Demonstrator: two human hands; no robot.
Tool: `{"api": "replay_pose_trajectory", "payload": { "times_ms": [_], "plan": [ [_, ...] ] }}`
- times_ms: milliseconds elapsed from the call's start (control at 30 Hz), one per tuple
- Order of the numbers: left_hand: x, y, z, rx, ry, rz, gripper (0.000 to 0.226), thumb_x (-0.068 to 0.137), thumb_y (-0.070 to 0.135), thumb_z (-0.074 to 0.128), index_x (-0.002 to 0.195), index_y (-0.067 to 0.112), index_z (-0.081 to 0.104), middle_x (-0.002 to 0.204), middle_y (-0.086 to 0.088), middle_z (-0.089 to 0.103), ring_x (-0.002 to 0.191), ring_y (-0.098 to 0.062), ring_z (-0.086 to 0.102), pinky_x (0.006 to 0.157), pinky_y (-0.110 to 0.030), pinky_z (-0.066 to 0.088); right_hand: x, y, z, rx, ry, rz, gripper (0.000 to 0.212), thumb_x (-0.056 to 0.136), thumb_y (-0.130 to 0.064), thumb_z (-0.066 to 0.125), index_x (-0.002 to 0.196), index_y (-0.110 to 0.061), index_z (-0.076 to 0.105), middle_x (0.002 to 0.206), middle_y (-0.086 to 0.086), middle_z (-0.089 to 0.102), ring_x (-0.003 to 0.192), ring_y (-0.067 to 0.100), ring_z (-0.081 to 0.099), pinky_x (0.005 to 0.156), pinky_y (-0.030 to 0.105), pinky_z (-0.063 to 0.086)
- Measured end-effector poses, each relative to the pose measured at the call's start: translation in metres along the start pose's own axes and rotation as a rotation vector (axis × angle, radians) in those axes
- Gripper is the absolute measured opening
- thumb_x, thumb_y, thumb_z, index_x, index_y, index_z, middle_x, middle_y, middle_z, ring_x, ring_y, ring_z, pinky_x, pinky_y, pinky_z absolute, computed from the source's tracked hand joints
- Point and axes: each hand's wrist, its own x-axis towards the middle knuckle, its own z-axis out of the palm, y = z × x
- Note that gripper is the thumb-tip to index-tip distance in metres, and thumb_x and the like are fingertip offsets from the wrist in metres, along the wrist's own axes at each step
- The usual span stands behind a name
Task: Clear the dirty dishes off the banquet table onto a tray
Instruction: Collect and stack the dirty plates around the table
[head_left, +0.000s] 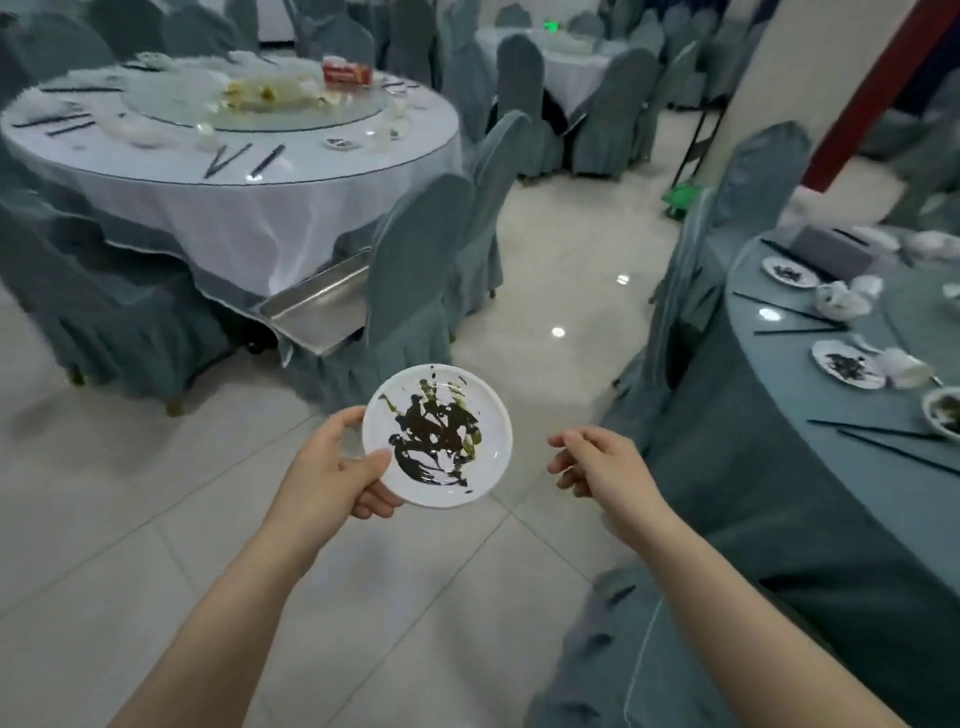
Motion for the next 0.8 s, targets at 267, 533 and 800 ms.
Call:
{"api": "replay_pose_trajectory", "payload": {
  "times_ms": [267, 533, 800],
  "plan": [
    [0.137, 0.046, 0.060, 0.007, -0.341, 0.082, 0.037, 0.092, 0.014, 0.058, 0.122, 0.031, 0.046, 0.066, -0.016, 0.071, 0.052, -0.021, 0.066, 0.045, -0.024, 0.047, 0.011, 0.009, -0.078, 0.175, 0.457, 0.108, 0.019, 0.095, -0.014, 0.051, 0.087, -0.011, 0.067, 0.073, 0.006, 0.071, 0.057, 0.014, 0.059, 0.051, 0.027, 0.043],
    [0.255, 0.096, 0.167, 0.035, -0.549, 0.150, 0.032, 0.091, 0.014, 0.058, 0.107, 0.041, 0.051, 0.065, -0.018, 0.070, 0.050, -0.021, 0.065, 0.044, -0.022, 0.048, 0.063, 0.037, -0.171, 0.306, 0.793, 0.176, 0.016, 0.095, -0.012, 0.051, 0.091, -0.012, 0.067, 0.076, 0.008, 0.074, 0.059, 0.016, 0.061, 0.053, 0.024, 0.043],
    [0.369, 0.154, 0.276, 0.039, -0.613, 0.199, 0.033, 0.093, 0.012, 0.056, 0.111, 0.038, 0.049, 0.063, -0.016, 0.070, 0.048, -0.019, 0.065, 0.042, -0.020, 0.049, 0.172, 0.038, -0.260, 0.316, 0.870, 0.225, 0.015, 0.095, -0.015, 0.051, 0.092, -0.014, 0.065, 0.075, 0.002, 0.074, 0.059, 0.013, 0.063, 0.055, 0.023, 0.044]
  ]
}}
